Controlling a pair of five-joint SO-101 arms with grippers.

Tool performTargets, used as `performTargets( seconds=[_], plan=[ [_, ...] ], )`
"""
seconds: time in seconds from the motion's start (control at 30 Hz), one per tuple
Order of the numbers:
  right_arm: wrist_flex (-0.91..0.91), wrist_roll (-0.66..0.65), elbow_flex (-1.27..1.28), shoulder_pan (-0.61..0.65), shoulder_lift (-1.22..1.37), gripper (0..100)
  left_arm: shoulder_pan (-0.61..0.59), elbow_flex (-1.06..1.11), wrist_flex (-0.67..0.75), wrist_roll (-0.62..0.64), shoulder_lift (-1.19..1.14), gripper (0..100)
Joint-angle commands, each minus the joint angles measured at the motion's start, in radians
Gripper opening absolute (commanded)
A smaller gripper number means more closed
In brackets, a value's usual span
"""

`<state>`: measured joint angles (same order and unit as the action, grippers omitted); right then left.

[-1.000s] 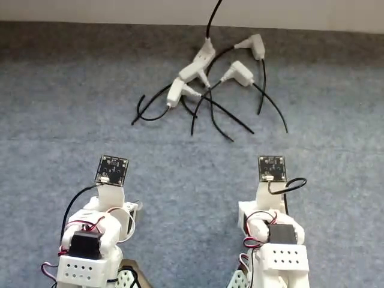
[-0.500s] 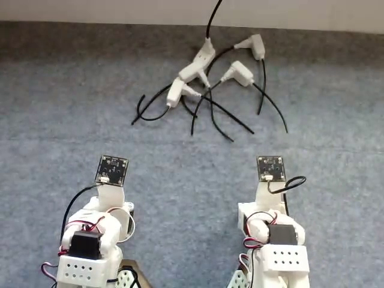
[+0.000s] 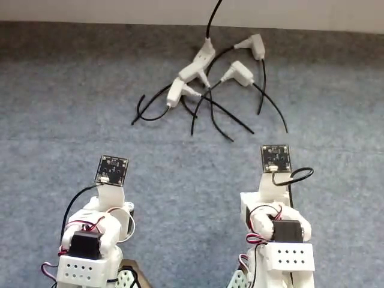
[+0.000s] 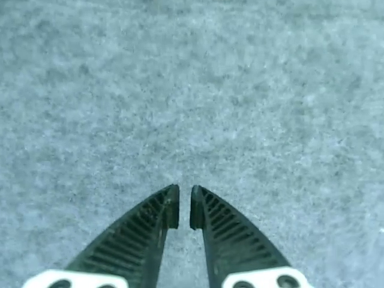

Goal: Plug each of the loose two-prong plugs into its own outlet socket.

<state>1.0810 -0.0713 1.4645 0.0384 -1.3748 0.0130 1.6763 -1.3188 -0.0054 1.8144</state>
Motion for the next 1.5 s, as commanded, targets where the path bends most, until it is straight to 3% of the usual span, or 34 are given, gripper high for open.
performTargets(
  seconds=[0.0, 0.43, 0.53, 1.47],
  plan=[
    [0.059, 0.005, -0.039, -0.002, -0.010, 4.8, 0.013, 0.018, -0.008, -0.006, 0.005, 1],
    [-0.042, 0.000, 0.196, 0.002, -0.010, 4.6, -0.004, 0.018, -0.008, -0.003, 0.002, 1],
    [-0.082, 0.000, 0.249, 0.002, -0.010, 0.2, -0.004, 0.018, -0.008, -0.003, 0.002, 1],
    [-0.081, 0.006, 0.251, -0.001, -0.010, 0.6, -0.001, 0.018, -0.008, -0.003, 0.002, 1]
  ],
)
